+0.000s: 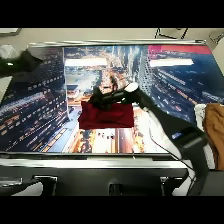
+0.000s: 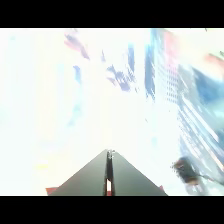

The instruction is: Fold the clothes and pants, and hang the long-sleeved shirts on hangers.

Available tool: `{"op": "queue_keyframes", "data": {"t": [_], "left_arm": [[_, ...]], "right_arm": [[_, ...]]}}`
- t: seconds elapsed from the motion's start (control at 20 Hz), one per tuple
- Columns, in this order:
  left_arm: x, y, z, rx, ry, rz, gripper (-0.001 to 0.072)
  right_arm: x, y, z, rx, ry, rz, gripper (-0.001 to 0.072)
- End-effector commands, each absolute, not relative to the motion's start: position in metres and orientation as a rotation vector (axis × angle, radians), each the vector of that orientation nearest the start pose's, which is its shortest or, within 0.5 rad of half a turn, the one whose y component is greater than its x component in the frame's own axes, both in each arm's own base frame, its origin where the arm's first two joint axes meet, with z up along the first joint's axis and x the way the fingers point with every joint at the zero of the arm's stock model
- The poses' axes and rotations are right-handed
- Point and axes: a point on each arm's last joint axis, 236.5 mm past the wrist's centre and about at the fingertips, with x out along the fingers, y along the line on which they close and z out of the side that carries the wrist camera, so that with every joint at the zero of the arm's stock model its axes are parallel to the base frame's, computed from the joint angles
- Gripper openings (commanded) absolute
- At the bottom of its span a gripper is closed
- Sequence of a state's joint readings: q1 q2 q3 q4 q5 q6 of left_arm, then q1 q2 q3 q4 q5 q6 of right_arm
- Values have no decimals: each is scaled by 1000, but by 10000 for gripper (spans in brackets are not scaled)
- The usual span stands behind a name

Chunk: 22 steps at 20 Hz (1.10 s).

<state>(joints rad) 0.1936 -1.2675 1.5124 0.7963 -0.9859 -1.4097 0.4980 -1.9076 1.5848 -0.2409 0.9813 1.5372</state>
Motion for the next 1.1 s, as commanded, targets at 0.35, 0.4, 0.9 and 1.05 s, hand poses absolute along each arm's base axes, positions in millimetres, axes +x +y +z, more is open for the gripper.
{"op": "queue_keyframes", "data": {"t": [0.35,0.4,0.9,1.05], "left_arm": [[435,-32,270,-429,540,-312,26],[435,-32,270,-425,540,-314,27],[435,-32,270,-423,540,-315,27],[435,-32,270,-423,539,-314,27]], "right_arm": [[480,298,28,910,1263,672,687],[473,250,14,823,1345,572,684],[393,183,-91,741,1642,432,610],[403,205,-91,862,1613,496,566]]}}
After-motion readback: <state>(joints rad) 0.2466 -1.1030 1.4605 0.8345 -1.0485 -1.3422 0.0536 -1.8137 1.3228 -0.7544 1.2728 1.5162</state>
